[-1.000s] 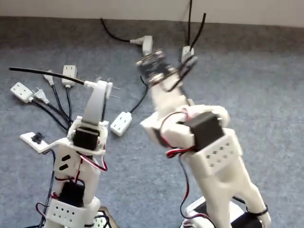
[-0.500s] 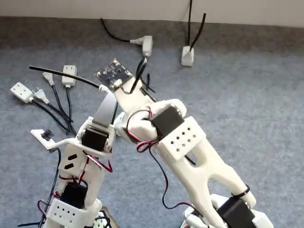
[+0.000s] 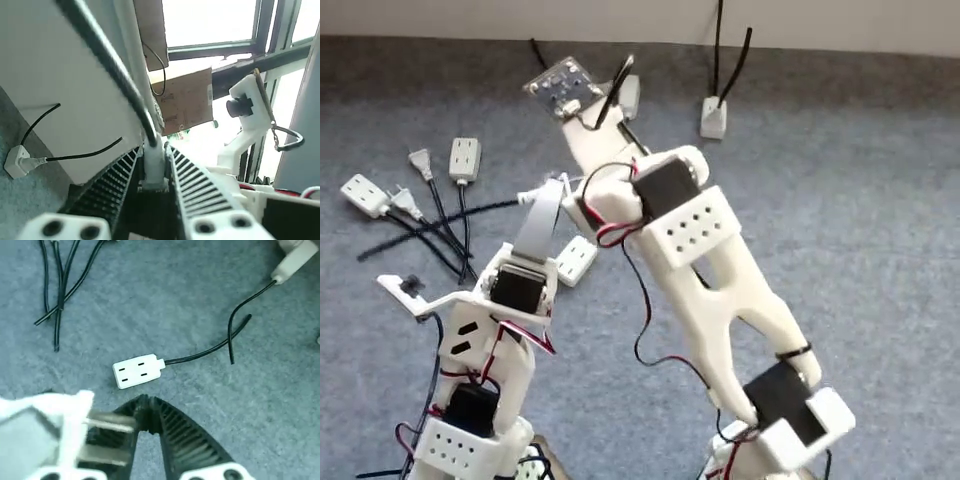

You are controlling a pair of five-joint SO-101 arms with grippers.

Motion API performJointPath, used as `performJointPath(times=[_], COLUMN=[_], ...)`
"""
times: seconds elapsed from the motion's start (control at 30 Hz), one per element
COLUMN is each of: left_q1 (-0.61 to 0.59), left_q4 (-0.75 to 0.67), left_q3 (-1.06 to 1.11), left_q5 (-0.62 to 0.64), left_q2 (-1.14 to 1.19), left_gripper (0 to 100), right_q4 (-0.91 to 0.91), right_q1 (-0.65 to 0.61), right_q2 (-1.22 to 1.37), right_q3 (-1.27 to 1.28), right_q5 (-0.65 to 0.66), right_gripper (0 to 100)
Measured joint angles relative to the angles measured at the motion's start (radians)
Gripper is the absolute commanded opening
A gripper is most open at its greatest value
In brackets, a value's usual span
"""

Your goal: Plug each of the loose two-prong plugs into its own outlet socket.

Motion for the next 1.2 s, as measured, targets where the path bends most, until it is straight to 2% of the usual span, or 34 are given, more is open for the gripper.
performJointPath(times=[0.13, 0.4, 0.53, 0.7, 0.8, 0.9, 1.0, 1.07, 1.2], left_q1=[0.023, 0.026, 0.037, -0.044, -0.08, -0.121, -0.14, -0.14, -0.183], left_q4=[0.009, 0.006, 0.012, 0.012, 0.017, 0.106, 0.227, 0.259, 0.322], left_q3=[0.0, 0.0, -0.002, -0.002, -0.002, -0.04, -0.135, -0.209, -0.408], left_q5=[-0.002, -0.002, 0.002, 0.0, 0.0, 0.0, 0.002, 0.002, -0.035], left_q2=[0.0, -0.002, 0.0, 0.0, 0.002, 0.023, 0.107, 0.206, 0.503], left_gripper=[1, 1, 1, 1, 1, 1, 1, 1, 1], right_q4=[0.048, 0.15, 0.206, 0.29, 0.296, 0.296, 0.298, 0.298, 0.298], right_q1=[0.049, 0.057, 0.103, 0.163, 0.226, 0.301, 0.342, 0.35, 0.356], right_q2=[0.092, 0.155, 0.155, 0.155, 0.155, 0.155, 0.155, 0.155, 0.155], right_q3=[-0.143, -0.295, -0.377, -0.506, -0.58, -0.629, -0.666, -0.677, -0.684], right_q5=[0.0, 0.0, 0.061, 0.167, 0.18, 0.18, 0.18, 0.18, 0.18], right_gripper=[0.6, 0.6, 0.6, 0.6, 0.6, 0.6, 0.6, 0.6, 0.6])
